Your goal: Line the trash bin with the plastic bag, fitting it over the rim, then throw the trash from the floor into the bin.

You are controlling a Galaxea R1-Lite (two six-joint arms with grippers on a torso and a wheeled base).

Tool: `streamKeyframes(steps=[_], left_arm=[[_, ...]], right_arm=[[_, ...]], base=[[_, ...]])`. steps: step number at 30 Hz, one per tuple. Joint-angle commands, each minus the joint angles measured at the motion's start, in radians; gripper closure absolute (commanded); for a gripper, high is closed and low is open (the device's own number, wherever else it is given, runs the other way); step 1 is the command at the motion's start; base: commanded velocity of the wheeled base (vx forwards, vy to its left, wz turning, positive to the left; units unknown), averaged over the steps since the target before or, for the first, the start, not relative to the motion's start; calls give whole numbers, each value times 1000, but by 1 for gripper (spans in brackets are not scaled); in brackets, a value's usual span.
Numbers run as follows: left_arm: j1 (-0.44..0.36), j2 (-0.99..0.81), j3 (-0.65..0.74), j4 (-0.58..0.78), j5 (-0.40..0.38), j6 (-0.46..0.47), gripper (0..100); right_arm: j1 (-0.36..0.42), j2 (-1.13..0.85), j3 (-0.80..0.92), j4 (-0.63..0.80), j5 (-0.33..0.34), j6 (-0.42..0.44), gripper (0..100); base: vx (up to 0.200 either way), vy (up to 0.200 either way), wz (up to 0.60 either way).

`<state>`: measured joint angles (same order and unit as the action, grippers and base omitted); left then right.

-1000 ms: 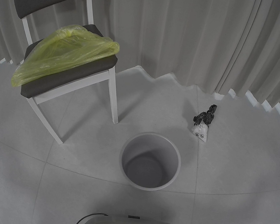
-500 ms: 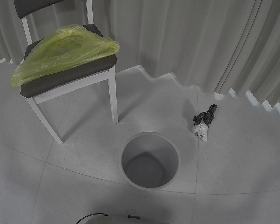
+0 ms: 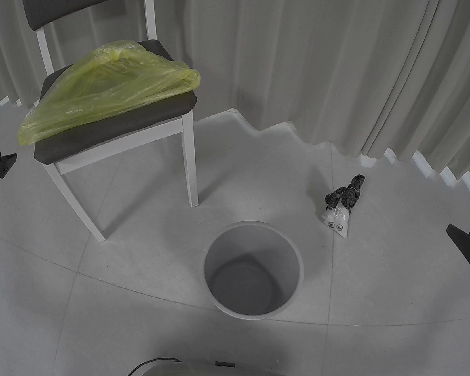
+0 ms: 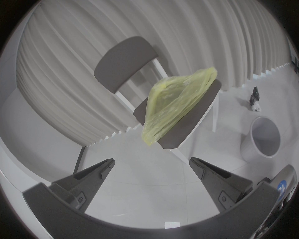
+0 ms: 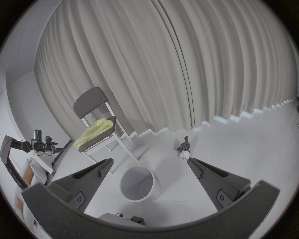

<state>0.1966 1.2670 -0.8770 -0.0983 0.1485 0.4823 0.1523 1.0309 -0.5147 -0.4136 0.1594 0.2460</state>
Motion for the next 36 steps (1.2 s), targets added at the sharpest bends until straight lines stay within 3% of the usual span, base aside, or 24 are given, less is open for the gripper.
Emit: streamKeyframes(steps=[1,10,19,36], left_arm=[[69,175,-76,-17,-9,-1,0],[138,279,-119,-104,-47,-31,0],[133,407,-215,-161,-75,-142,0],[138,479,-296,-196,-67,-179,0]], right_arm=[[15,87,-5,-25,0,38,0],[12,103,-5,-45,2,65,0],[6,138,-1,-97,-7,70,0],[-30,156,-4,-108,2,76,0]], base=[[0,0,0],[0,0,0],[0,0,0],[0,0,0]])
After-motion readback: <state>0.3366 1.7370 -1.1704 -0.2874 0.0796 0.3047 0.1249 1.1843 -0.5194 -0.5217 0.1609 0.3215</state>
